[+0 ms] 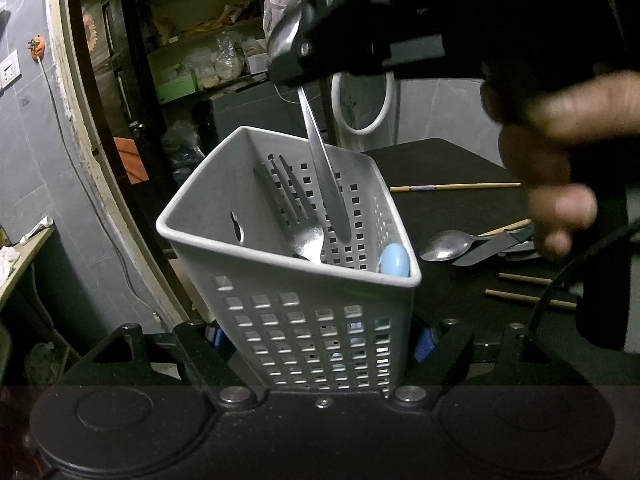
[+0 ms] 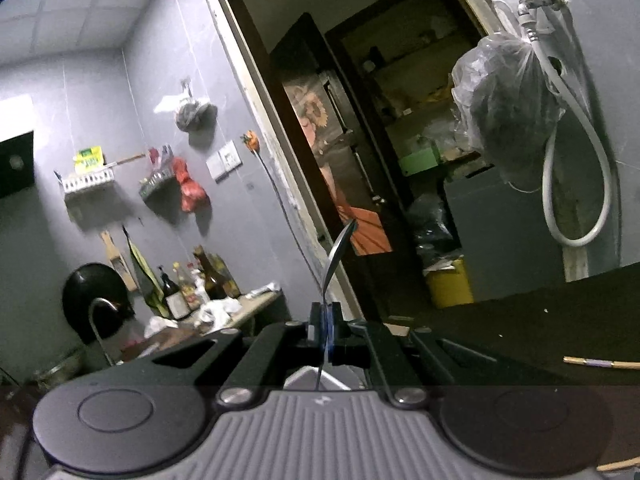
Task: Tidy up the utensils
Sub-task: 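Lift the metal spoon with the right gripper and lower it into the basket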
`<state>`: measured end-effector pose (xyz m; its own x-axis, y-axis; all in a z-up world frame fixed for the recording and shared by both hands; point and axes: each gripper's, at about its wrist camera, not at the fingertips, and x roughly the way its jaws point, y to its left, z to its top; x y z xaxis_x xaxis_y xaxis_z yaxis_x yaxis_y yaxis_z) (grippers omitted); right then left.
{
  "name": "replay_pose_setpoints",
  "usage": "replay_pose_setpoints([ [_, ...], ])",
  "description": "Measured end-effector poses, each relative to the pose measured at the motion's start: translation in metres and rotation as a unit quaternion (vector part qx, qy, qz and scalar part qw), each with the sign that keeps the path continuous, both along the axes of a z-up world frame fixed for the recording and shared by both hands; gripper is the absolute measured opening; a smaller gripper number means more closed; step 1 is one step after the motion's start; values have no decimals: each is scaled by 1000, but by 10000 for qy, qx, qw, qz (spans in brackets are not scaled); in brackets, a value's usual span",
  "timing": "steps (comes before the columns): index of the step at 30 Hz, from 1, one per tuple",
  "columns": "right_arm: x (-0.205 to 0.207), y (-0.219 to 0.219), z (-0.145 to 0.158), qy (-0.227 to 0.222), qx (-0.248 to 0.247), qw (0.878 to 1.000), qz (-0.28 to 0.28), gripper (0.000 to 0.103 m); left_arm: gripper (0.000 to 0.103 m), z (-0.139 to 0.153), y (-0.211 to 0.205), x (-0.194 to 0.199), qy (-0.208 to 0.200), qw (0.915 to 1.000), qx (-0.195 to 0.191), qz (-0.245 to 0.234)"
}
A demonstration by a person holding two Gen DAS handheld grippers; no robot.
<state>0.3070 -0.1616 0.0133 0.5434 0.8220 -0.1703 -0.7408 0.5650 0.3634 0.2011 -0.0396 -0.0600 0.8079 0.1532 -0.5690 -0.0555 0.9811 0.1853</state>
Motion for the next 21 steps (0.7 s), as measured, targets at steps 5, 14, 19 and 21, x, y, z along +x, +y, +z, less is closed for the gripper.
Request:
replay_pose_setpoints([
  [5,-14,6,-12,-296,-356,9989,-42,2,81,0,0,0,1,10000,9,-5],
  [14,-31,6,-24,-365,-641,9973,13,2,81,0,0,0,0,10000,8,-4],
  [19,-38,3,-23,-433,-798,9958,70,2,81,0,0,0,-2,10000,11,-7],
  [21,-41,3,-23,-458,-873,9951,83,2,81,0,0,0,0,10000,10,-7],
])
